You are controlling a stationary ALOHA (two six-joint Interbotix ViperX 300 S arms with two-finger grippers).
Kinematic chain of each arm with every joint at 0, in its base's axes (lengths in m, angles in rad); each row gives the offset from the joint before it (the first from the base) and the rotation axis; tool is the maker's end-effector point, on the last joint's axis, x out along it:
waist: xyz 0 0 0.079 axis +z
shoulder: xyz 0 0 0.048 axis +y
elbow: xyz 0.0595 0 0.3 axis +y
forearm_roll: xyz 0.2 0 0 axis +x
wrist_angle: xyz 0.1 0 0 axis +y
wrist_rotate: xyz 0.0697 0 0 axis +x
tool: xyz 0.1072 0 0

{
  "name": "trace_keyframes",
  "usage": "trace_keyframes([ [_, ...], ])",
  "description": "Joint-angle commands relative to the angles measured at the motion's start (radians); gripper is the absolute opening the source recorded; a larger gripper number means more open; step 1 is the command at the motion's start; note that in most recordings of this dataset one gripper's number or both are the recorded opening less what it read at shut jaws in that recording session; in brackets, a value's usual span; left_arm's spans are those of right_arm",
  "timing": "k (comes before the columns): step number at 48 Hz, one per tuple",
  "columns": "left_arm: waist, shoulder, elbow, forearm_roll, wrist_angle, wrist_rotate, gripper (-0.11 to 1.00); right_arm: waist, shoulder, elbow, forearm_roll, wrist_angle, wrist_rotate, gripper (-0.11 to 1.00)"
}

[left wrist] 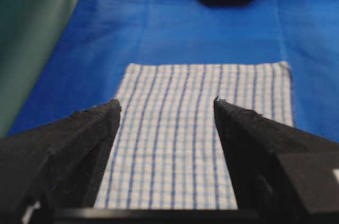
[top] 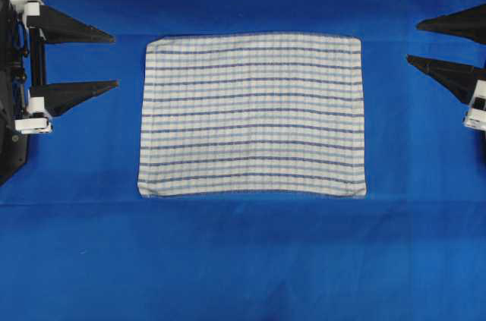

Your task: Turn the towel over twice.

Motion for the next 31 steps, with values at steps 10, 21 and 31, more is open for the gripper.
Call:
trace_keyframes([
  [10, 0.014, -0.057, 0.009, 0.000, 0.020, 0.008, 0.66, -0.003, -0.055, 0.009, -0.002, 0.028, -0.009, 0.58],
  [21, 0.025, -0.247, 0.132, 0.000, 0.034, -0.031, 0.66, -0.003, -0.230, 0.130, 0.011, 0.032, 0.005, 0.52],
  [31, 0.026, -0.380, 0.216, -0.002, 0.075, -0.072, 0.66, -0.003, -0.318, 0.224, 0.057, 0.028, 0.006, 0.51],
])
